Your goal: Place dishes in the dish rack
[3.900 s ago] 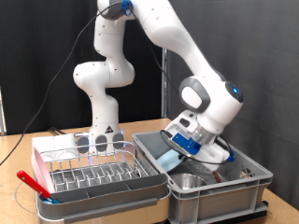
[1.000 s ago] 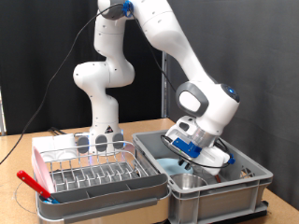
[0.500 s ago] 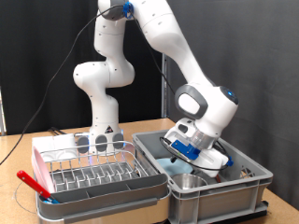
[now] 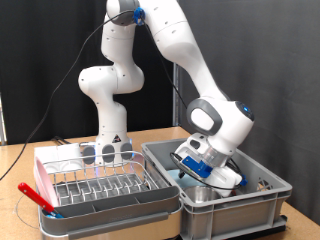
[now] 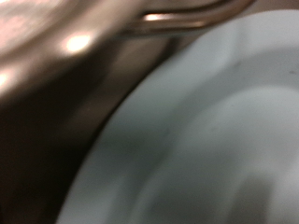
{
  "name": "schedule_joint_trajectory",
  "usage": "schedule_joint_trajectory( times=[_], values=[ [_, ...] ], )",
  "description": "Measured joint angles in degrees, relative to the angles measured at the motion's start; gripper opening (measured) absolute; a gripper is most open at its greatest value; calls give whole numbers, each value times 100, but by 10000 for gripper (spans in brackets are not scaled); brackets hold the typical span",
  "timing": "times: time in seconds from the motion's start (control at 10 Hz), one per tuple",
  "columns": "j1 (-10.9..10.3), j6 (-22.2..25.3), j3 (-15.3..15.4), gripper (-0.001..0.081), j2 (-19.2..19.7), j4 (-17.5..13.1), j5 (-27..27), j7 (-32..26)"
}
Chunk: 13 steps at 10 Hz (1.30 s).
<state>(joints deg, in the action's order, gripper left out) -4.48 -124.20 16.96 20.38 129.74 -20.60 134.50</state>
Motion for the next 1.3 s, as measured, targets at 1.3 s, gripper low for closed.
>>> schedule_joint_trajectory(
  times=[1.3],
  values=[
    [37,516,23,809,25,-45,250,-262]
  ],
)
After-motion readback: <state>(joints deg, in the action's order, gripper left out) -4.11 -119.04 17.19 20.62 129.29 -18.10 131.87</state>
